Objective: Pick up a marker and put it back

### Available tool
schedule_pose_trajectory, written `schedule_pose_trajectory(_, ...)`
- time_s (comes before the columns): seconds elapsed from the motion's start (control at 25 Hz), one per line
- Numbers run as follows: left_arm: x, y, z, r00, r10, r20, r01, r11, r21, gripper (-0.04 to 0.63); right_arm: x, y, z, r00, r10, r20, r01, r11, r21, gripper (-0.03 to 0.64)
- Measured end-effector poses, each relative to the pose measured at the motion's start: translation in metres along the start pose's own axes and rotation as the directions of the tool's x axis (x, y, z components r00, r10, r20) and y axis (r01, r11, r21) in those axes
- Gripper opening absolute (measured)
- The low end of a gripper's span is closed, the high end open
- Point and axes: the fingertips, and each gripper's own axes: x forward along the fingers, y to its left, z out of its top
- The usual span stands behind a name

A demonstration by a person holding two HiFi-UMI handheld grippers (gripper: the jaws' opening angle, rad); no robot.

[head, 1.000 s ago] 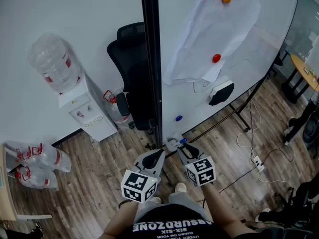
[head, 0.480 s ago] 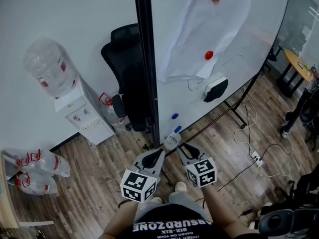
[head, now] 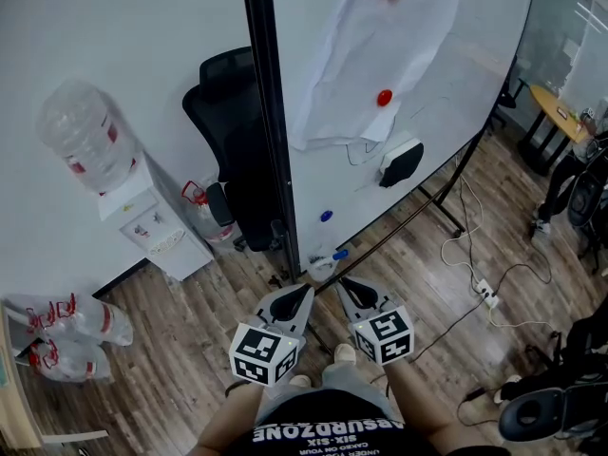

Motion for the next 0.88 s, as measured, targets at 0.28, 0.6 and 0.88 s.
schedule_pose_trajectory(0.28,-0.006,-0.011,-0.001,1.0,-0.025,-0.003,0.025,1.0,0.007,0.008,-0.017,0.015,0.0,0.999,0.006,0.035,-0.008,0.999,0.034,-0.002)
schedule_pose_trajectory(0.6,-0.011,-0.022,-0.006,0.999,-0.05,-0.005,0.05,0.999,0.01,0.008,-0.037,0.025,0.009,0.996,-0.02,0.084,0.015,0.998,0.054,-0.003)
schedule_pose_trajectory(0.88,-0.015,-0.032,-0.009,0.998,-0.068,-0.004,0.068,0.998,0.006,0.008,-0.047,0.037,0.009,0.996,-0.017,0.09,0.011,0.998,0.067,-0.003)
